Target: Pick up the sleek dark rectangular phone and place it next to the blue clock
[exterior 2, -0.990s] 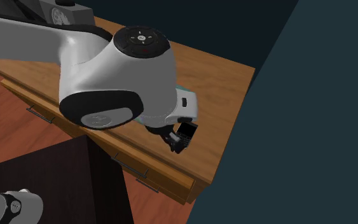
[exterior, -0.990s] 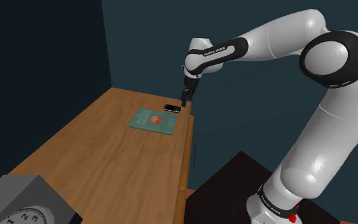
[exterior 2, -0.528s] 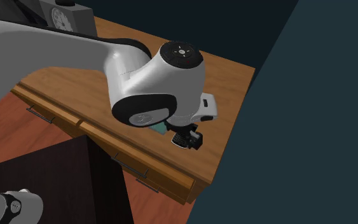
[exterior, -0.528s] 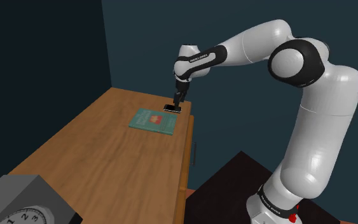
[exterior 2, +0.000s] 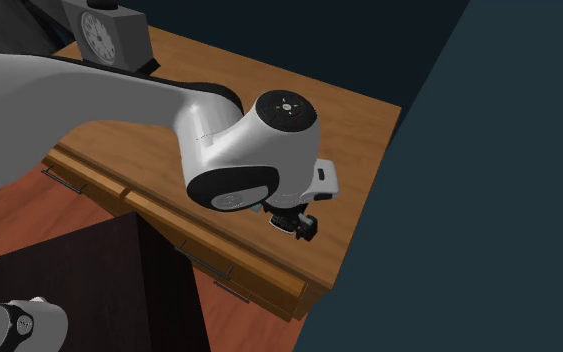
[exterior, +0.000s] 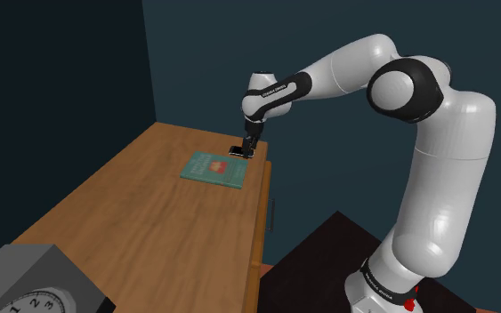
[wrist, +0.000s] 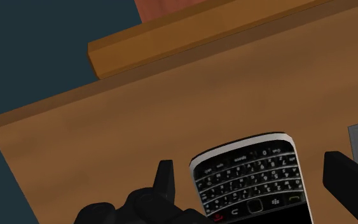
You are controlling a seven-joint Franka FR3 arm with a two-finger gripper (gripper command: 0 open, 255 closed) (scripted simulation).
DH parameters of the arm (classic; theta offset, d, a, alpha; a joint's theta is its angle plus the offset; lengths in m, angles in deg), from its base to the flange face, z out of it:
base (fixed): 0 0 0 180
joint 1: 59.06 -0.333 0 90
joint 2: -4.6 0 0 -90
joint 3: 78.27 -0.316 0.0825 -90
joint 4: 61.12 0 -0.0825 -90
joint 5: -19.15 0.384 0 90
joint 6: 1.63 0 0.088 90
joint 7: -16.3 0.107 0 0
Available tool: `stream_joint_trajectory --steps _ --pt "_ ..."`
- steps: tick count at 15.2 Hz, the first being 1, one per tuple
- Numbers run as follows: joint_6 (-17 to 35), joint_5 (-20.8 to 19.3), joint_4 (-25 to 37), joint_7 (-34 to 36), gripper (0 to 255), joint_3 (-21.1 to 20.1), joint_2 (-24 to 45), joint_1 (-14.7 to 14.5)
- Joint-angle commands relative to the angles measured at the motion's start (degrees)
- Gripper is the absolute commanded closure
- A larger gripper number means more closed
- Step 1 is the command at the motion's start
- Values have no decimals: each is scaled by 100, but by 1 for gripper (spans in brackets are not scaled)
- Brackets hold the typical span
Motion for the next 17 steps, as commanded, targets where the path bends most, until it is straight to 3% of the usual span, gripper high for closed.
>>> stream_joint_trajectory --steps 1,5,6,17 --pt "12 1 -1 -4 0 1 9 2" --pt "11 1 -1 -4 0 1 8 2" --pt "11 1 -1 -4 255 1 8 2" --pt "-118 -9 50 4 255 4 -70 0"
